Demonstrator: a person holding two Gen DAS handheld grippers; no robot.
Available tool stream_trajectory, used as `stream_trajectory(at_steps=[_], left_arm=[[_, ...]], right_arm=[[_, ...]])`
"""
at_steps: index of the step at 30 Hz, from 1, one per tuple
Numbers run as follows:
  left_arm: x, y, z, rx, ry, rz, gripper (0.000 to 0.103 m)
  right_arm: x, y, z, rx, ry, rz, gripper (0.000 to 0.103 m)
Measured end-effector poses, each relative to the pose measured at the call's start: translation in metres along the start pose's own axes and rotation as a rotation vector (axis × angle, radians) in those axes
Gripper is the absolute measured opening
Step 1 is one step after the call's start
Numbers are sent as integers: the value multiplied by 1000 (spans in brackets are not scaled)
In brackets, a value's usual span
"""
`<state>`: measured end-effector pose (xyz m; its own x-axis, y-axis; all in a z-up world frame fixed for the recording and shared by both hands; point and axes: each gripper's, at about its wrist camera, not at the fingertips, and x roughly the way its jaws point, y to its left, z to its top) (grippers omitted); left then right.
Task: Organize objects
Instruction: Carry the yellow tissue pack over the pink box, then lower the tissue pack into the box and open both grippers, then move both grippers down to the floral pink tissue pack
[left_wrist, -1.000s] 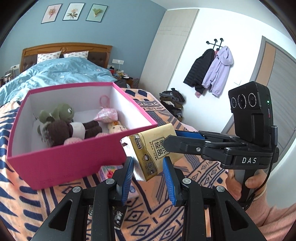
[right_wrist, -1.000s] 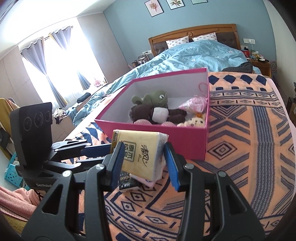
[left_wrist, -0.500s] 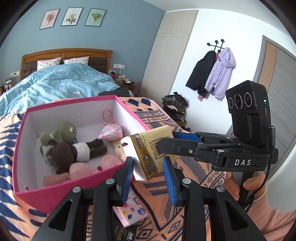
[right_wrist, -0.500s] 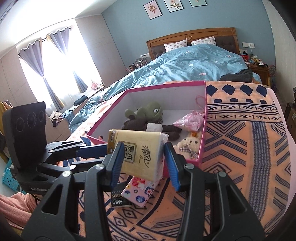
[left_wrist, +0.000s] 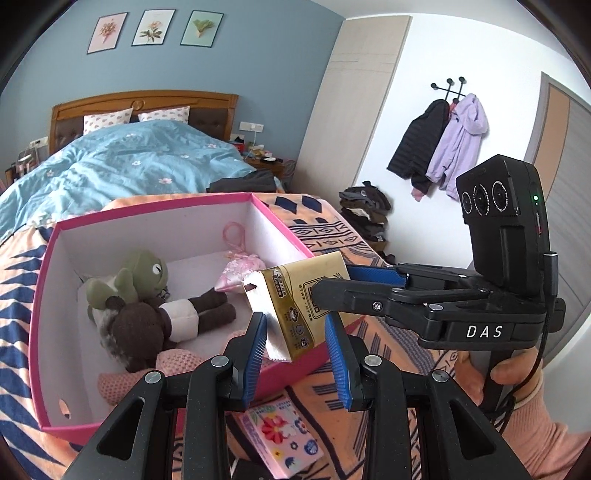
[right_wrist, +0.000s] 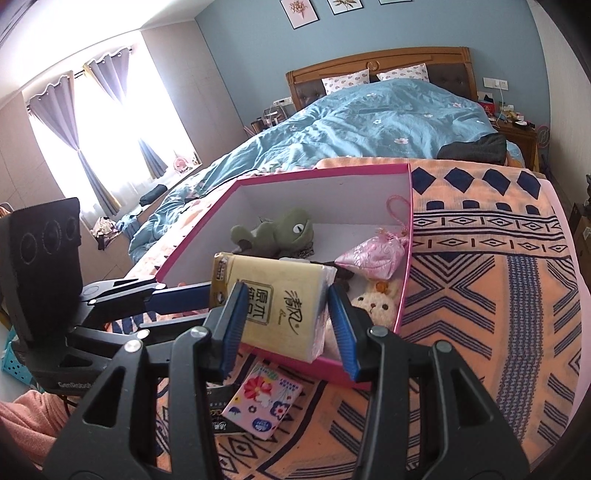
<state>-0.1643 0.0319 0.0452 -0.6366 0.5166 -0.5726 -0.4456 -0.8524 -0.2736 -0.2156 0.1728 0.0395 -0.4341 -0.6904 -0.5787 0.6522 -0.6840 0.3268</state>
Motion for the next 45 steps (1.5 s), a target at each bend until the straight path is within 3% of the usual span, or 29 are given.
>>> stream_trajectory(at_steps=[26, 31, 38, 45], left_arm=[[51, 31, -1, -96, 138, 26, 31], [53, 32, 1, -94, 135, 39, 31], [44, 26, -5, -57, 104, 58, 32], [19, 19, -14, -22, 37, 72, 46]], right_arm=[[62, -15, 10, -20, 145, -140, 48], [62, -16, 12, -21, 116, -177, 51], [52, -14, 6, -19, 93, -159, 56], [32, -10, -4, -8, 62, -112, 58]])
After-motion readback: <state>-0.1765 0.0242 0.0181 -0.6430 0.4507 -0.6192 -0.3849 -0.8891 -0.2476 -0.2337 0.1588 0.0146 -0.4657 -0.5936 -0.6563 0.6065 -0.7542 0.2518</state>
